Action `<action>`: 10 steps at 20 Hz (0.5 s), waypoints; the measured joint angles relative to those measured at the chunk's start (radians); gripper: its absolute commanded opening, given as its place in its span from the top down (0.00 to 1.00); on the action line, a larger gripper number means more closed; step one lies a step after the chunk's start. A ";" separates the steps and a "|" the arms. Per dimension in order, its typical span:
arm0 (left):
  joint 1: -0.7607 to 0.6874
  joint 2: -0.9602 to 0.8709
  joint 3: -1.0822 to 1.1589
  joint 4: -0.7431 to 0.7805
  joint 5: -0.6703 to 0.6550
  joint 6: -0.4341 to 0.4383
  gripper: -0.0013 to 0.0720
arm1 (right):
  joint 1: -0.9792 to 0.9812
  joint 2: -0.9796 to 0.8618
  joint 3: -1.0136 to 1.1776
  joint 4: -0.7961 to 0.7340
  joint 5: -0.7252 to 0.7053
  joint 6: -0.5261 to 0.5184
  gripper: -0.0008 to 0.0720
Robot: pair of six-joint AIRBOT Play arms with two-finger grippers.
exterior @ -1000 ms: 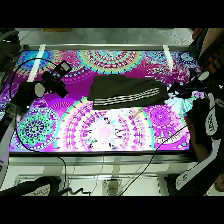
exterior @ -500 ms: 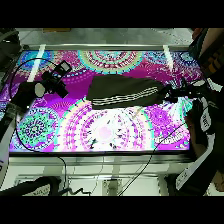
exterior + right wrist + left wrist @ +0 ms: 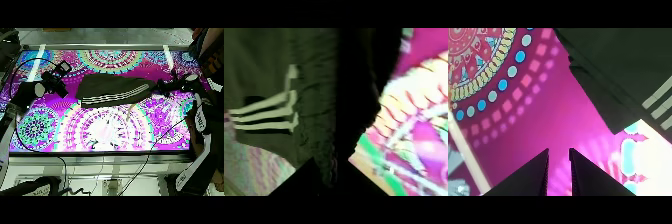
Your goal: Fold the clothes and pants, and hang the long-sleeved shirts on hangers.
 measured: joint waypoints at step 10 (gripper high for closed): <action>0.000 0.000 0.000 0.000 0.000 0.000 0.78 | -0.207 0.348 0.212 -0.062 -0.209 0.118 0.96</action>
